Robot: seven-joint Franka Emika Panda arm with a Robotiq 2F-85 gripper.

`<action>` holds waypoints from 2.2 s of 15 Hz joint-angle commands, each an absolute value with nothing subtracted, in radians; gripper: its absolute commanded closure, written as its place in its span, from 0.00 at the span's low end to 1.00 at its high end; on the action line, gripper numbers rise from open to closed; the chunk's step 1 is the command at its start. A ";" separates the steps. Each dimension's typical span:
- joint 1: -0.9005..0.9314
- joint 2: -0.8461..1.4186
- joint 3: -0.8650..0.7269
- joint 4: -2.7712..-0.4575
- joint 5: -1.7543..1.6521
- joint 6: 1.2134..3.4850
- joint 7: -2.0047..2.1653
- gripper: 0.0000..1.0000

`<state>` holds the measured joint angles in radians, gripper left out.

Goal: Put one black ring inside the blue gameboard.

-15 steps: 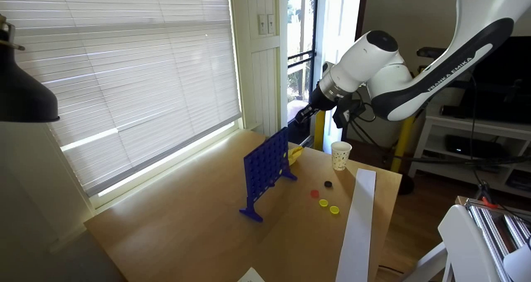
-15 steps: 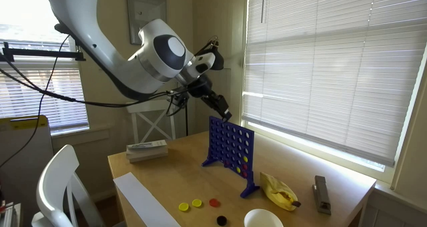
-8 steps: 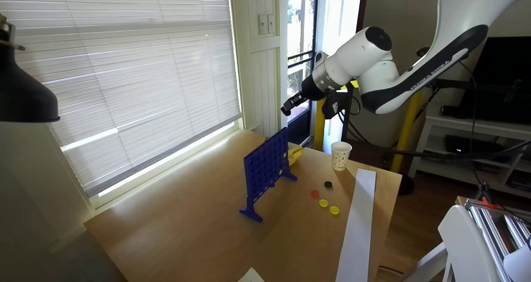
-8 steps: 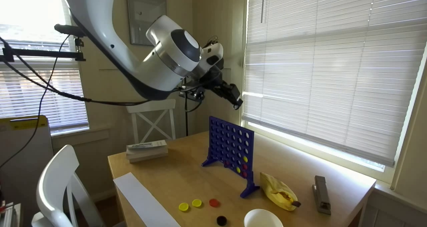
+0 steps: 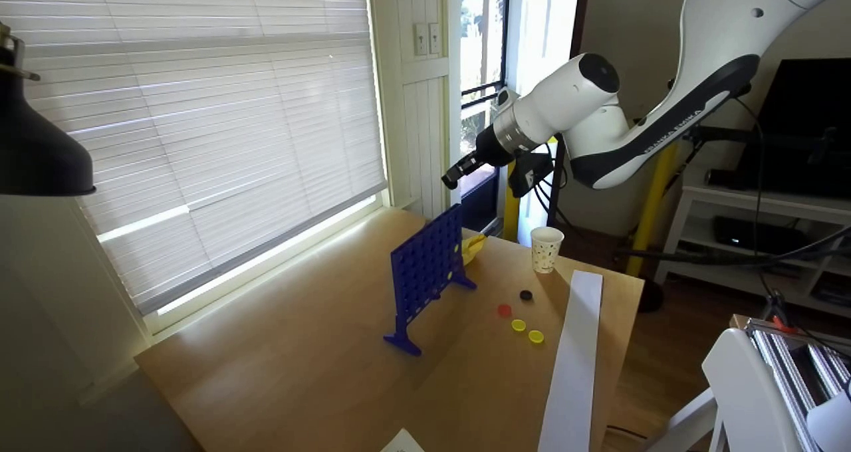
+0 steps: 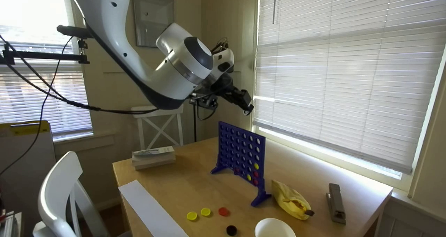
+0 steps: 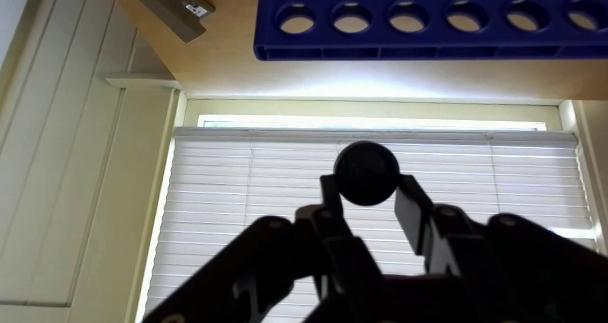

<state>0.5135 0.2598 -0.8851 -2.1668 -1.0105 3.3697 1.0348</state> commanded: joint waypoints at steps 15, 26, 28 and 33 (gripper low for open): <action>0.716 0.565 -1.099 -2.177 -0.735 3.683 0.950 0.91; 0.611 0.532 -0.877 -2.262 -0.397 3.684 0.598 0.66; 0.608 0.528 -0.876 -2.263 -0.397 3.684 0.595 0.66; 0.579 0.520 -0.827 -2.267 -0.304 3.696 0.491 0.91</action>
<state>0.6513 0.5946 -0.9427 -2.2407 -0.4360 3.7133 0.6861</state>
